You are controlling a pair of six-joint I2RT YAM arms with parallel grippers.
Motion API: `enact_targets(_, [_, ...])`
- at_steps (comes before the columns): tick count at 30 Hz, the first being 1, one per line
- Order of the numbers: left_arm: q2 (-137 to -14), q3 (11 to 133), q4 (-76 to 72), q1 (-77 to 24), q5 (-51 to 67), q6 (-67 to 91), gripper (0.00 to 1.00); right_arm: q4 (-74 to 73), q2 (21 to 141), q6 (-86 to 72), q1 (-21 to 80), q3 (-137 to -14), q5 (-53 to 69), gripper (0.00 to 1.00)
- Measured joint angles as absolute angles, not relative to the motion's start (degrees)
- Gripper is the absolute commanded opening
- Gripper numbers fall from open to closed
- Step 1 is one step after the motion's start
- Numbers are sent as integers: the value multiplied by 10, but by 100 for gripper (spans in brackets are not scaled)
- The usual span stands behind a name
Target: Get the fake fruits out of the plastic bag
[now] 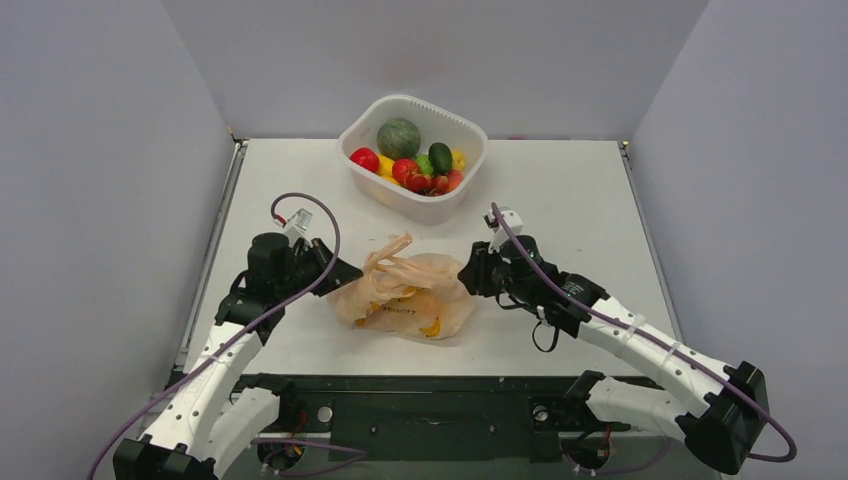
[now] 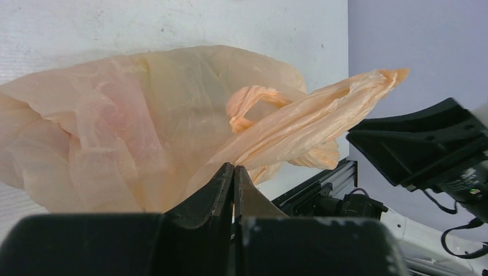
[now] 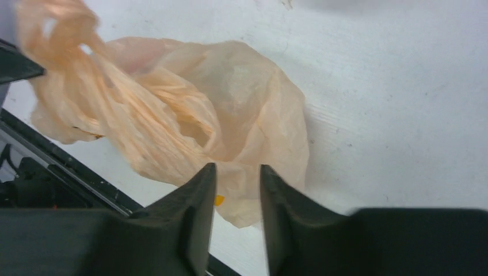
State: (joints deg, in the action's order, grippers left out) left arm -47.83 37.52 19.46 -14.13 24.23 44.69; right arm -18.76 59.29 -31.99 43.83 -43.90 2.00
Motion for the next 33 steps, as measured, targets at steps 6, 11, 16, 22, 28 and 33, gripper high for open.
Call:
enact_targets(6, [-476,362,171,-141,275,460,0,-236,616,-254,535,-580,-35,64])
enact_targets(11, [-474,359,160,-141,286,464,0,-256,706,-189,625,-699,-117,73])
enact_targets(16, [-462,356,160,-141,290,466,0,-280,807,-162,664,-748,-223,74])
enact_targets(22, [-432,317,127,-141,289,500,0,-309,858,-156,693,-742,-315,69])
enact_targets(28, [-430,275,96,-141,287,554,0,-308,884,-156,707,-742,-364,66])
enact_targets(33, [-429,275,87,-141,281,567,0,-304,906,-159,719,-739,-374,70])
